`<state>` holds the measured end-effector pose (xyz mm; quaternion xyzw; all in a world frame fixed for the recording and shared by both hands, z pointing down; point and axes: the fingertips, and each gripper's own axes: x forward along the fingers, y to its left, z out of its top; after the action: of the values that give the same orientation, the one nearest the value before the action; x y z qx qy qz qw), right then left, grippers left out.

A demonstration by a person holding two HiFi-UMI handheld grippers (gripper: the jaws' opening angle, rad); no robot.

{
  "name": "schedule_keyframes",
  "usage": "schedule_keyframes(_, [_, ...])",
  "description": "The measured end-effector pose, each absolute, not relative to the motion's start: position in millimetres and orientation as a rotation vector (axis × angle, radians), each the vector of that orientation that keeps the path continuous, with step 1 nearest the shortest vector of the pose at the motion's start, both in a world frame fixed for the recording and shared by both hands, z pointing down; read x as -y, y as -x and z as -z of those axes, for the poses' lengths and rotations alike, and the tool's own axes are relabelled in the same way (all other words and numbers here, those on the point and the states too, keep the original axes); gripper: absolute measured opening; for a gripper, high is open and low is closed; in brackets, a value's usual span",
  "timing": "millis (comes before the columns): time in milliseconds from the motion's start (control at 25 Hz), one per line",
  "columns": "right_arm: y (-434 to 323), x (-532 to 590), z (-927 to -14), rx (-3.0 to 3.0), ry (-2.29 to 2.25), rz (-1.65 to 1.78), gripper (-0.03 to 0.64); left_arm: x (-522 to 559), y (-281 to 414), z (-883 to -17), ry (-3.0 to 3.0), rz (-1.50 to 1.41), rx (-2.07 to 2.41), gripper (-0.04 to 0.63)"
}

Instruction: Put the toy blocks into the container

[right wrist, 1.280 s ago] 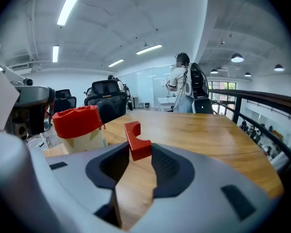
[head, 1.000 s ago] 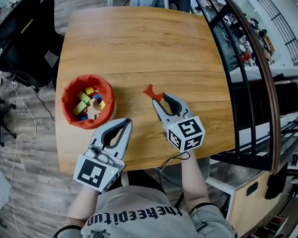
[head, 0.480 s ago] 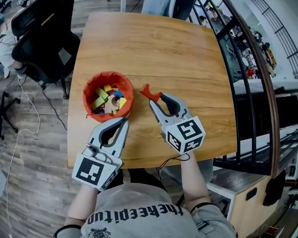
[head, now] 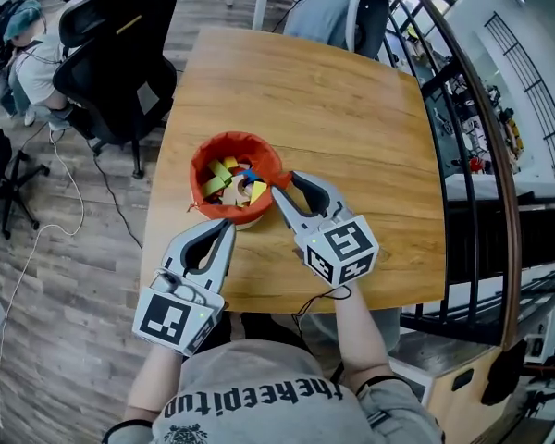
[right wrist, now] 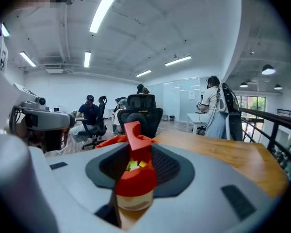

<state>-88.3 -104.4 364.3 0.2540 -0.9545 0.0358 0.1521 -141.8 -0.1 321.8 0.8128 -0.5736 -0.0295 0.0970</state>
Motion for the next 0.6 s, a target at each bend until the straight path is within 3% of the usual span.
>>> schedule_keyframes(600, [137,80,-369,2.755,-0.582,-0.072,0.153,-34,184,-321,-2.289,0.14,1.885,0.014])
